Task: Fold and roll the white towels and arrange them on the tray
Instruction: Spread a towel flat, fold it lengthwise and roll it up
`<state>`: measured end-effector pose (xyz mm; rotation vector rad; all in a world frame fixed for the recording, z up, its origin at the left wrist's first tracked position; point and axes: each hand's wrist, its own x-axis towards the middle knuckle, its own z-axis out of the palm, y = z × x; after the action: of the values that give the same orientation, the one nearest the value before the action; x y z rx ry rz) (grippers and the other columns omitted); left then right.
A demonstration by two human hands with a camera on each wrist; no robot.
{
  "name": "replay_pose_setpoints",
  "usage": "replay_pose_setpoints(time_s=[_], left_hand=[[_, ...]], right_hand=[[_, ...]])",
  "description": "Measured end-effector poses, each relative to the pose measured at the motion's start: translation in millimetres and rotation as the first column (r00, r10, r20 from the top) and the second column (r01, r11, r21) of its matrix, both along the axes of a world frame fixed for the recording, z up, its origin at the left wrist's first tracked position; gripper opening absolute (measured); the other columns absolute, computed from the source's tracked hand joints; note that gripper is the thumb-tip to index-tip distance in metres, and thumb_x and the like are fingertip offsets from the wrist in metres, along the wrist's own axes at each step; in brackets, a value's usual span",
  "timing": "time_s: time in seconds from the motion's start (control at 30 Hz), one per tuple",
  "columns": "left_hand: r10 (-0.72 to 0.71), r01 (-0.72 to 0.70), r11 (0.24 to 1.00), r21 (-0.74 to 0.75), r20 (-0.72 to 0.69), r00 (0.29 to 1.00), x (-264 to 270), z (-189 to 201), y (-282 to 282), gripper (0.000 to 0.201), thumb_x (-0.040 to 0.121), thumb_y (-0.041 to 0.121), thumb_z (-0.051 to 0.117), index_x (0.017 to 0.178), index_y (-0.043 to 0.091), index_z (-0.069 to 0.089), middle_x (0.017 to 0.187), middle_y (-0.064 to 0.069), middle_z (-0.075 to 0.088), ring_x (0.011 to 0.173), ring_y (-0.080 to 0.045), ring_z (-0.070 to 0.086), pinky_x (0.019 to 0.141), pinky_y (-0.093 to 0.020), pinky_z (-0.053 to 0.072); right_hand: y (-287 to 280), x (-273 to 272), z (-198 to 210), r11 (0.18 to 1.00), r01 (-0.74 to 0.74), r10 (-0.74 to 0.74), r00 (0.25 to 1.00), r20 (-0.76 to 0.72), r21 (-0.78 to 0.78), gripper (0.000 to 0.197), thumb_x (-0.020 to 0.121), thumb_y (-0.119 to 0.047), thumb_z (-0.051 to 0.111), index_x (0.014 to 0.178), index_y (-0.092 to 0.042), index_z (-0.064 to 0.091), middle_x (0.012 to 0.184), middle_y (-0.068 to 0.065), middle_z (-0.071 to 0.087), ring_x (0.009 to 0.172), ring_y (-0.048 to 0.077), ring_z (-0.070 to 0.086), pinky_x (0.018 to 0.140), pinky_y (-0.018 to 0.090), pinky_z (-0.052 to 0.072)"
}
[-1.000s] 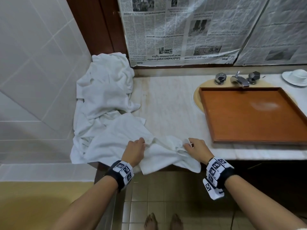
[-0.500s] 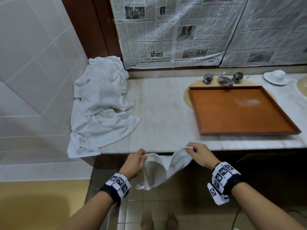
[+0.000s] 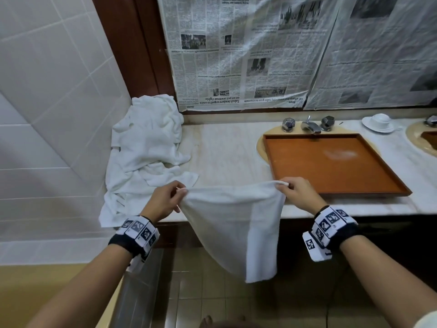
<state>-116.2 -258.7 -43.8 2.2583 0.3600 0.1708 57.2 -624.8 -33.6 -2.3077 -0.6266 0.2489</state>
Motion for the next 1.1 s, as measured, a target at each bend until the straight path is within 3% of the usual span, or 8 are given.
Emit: replay_pose_setpoints(time_s=[0.17, 0.27, 0.43, 0.5, 0.6, 0.7, 0.8, 1.1], left_hand=[[0.024, -0.017, 0.995, -0.102, 0.075, 0.997, 12, 41, 18, 0.014, 0.096, 0.028, 0.065, 0.092, 0.015, 0.068, 0.079, -0.001, 0.069, 0.061, -0.026, 0.070, 0.063, -0.044, 0.061], [0.013, -0.002, 0.997, -0.077, 0.142, 0.990, 22, 79, 27, 0.017, 0.097, 0.026, 0.065, 0.093, 0.010, 0.068, 0.079, -0.007, 0.065, 0.063, -0.021, 0.067, 0.059, -0.036, 0.061], [0.017, -0.015, 1.000, -0.008, 0.288, 0.957, 47, 153, 47, 0.019, 0.095, 0.025, 0.067, 0.093, 0.006, 0.070, 0.081, -0.008, 0.065, 0.069, -0.018, 0.067, 0.060, -0.036, 0.062], [0.028, -0.030, 1.000, 0.001, 0.333, 0.942, 59, 183, 56, 0.021, 0.094, 0.025, 0.069, 0.095, 0.004, 0.070, 0.085, -0.012, 0.065, 0.075, -0.020, 0.066, 0.062, -0.037, 0.063], [0.024, -0.027, 1.000, 0.003, 0.380, 0.925, 73, 223, 65, 0.021, 0.093, 0.026, 0.070, 0.096, 0.005, 0.069, 0.087, -0.013, 0.065, 0.080, -0.022, 0.066, 0.066, -0.039, 0.063], [-0.001, -0.011, 1.000, 0.027, 0.403, 0.915, 82, 254, 69, 0.019, 0.092, 0.024, 0.071, 0.095, 0.005, 0.070, 0.088, -0.019, 0.066, 0.074, -0.024, 0.068, 0.065, -0.039, 0.063], [0.002, -0.056, 0.992, 0.113, 0.429, 0.903, 90, 274, 70, 0.020, 0.092, 0.028, 0.071, 0.095, 0.008, 0.071, 0.082, -0.014, 0.069, 0.059, -0.021, 0.070, 0.052, -0.027, 0.058], [0.036, -0.155, 0.968, 0.196, 0.503, 0.863, 117, 302, 74, 0.020, 0.091, 0.036, 0.071, 0.090, 0.016, 0.071, 0.076, -0.010, 0.068, 0.053, -0.022, 0.068, 0.047, -0.031, 0.057]], right_hand=[[-12, 10, 36, 0.998, -0.057, 0.057, 0.996, -0.075, 0.010, 0.016, 0.094, -0.024, 0.065, 0.083, -0.016, 0.074, 0.076, 0.007, 0.071, 0.068, 0.012, 0.064, 0.063, 0.019, 0.050], [-10, 18, 66, 0.993, -0.105, 0.107, 0.994, -0.033, 0.049, 0.013, 0.093, -0.024, 0.067, 0.088, -0.016, 0.075, 0.082, 0.003, 0.074, 0.076, 0.019, 0.071, 0.072, 0.033, 0.061], [7, 43, 136, 0.989, -0.120, 0.110, 0.988, 0.110, 0.089, 0.013, 0.091, -0.020, 0.069, 0.089, -0.007, 0.073, 0.082, 0.017, 0.072, 0.073, 0.031, 0.070, 0.067, 0.035, 0.061], [15, 53, 168, 0.989, -0.127, 0.113, 0.979, 0.169, 0.079, 0.019, 0.090, -0.023, 0.070, 0.082, -0.006, 0.069, 0.072, 0.013, 0.069, 0.066, 0.027, 0.069, 0.065, 0.038, 0.061], [25, 65, 214, 0.994, -0.092, 0.073, 0.966, 0.249, 0.066, 0.022, 0.090, -0.025, 0.071, 0.080, -0.005, 0.068, 0.067, 0.007, 0.067, 0.058, 0.018, 0.066, 0.053, 0.024, 0.054], [30, 77, 248, 0.999, -0.047, 0.035, 0.939, 0.341, 0.028, 0.023, 0.088, -0.029, 0.073, 0.077, -0.009, 0.069, 0.064, 0.004, 0.067, 0.056, 0.016, 0.064, 0.057, 0.032, 0.055], [33, 85, 271, 0.999, -0.035, 0.021, 0.938, 0.346, 0.035, 0.019, 0.090, -0.025, 0.071, 0.081, -0.009, 0.068, 0.065, 0.010, 0.069, 0.054, 0.019, 0.063, 0.055, 0.033, 0.054], [51, 101, 304, 0.983, 0.048, -0.088, 0.971, 0.221, 0.179, 0.014, 0.101, -0.015, 0.054, 0.099, -0.002, 0.058, 0.074, 0.021, 0.066, 0.059, 0.026, 0.069, 0.054, 0.039, 0.059]])
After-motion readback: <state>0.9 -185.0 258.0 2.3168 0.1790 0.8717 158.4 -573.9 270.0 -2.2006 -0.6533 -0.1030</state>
